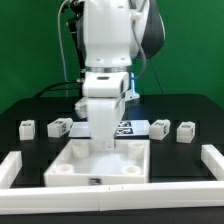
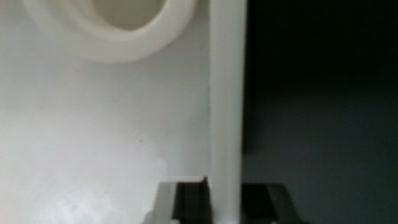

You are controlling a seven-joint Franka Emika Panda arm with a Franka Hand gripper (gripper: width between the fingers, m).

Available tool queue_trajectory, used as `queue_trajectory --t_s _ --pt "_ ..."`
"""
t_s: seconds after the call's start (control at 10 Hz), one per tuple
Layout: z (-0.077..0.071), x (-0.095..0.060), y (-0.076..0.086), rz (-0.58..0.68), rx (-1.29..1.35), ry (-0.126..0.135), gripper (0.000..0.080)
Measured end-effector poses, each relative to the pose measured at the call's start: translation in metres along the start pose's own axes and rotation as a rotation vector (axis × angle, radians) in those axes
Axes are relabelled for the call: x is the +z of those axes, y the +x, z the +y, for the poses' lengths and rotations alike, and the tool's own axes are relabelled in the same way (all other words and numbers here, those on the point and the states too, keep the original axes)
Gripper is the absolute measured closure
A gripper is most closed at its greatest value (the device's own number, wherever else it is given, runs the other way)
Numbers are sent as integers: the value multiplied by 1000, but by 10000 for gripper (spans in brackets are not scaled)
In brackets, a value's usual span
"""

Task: Assemble square table

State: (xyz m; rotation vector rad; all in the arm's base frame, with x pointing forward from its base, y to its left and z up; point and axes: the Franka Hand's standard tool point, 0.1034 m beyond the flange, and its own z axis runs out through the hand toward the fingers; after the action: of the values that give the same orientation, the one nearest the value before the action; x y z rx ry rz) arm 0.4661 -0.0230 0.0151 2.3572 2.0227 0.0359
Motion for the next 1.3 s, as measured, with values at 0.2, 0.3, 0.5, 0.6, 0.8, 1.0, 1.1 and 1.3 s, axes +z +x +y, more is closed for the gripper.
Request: queue_trajectory --t_s 0.2,0.3,0.5,0.6,0.8,1.0,1.1,1.3 --pt "-7 2 -8 -3 19 8 744" --pt "-7 2 -7 -3 18 9 744" --pt "-2 2 1 13 -59 -42 744" --pt "0 3 16 24 -92 -53 744" --pt "7 3 53 53 -137 -76 744" --pt "16 4 75 69 -150 -84 744" --pt "15 3 82 68 -145 -78 744" --pt "14 3 90 66 -140 -73 744"
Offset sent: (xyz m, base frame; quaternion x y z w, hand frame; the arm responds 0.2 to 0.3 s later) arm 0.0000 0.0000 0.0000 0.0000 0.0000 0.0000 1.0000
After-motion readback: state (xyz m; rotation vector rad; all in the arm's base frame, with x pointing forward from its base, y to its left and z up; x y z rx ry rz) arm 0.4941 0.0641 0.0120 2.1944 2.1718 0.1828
